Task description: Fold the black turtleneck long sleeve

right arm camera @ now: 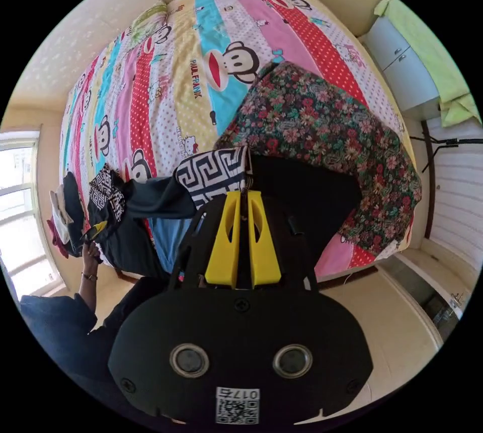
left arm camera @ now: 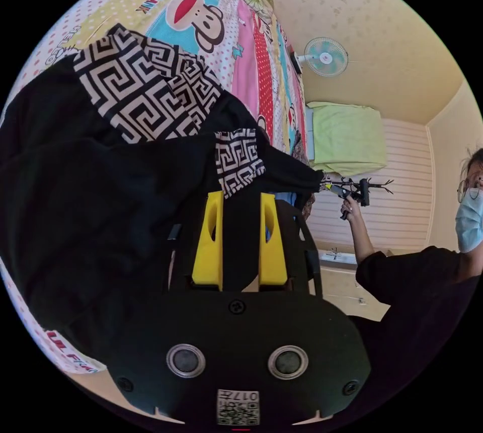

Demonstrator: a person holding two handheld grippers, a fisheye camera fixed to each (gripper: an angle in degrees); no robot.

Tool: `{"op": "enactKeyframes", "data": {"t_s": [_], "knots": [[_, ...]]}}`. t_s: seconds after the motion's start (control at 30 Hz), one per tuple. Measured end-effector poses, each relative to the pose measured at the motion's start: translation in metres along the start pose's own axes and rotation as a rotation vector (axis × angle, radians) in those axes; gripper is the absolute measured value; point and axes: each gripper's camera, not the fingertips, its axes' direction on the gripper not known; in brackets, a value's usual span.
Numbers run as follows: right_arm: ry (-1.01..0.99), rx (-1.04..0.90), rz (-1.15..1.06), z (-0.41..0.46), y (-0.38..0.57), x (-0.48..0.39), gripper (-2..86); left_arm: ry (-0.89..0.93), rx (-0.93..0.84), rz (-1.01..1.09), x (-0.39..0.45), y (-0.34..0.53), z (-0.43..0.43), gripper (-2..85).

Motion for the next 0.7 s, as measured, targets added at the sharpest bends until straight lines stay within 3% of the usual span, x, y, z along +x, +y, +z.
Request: {"op": "enactKeyframes", "data": {"t_s": [0.1, 0.23, 0.47, 0.7], "knots": [[-0.195, -0.078, 0.155, 0.031, 0.002, 0.038, 3.0, -0.057, 0.013, -0.031, -0.004, 0.003, -0.004, 12.2], [-0.39, 0.044, 0.134, -0.001, 0.019, 0.022, 2.9, -0.065, 0.077, -0.022, -0.001, 0.018, -0.026, 12.9], [-0.731, 0.261, -0.439, -0.05, 0.055, -0.164, 3.0, -0.049, 0.158, -0.061, -0.014, 0.075, -0.063, 13.4], [-0.957, -0.031, -0.806, 0.085, 0.082, -0.414, 3.6, -0.105, 0.206, -0.165, -0.048, 0.138, -0.121, 13.5]]}}
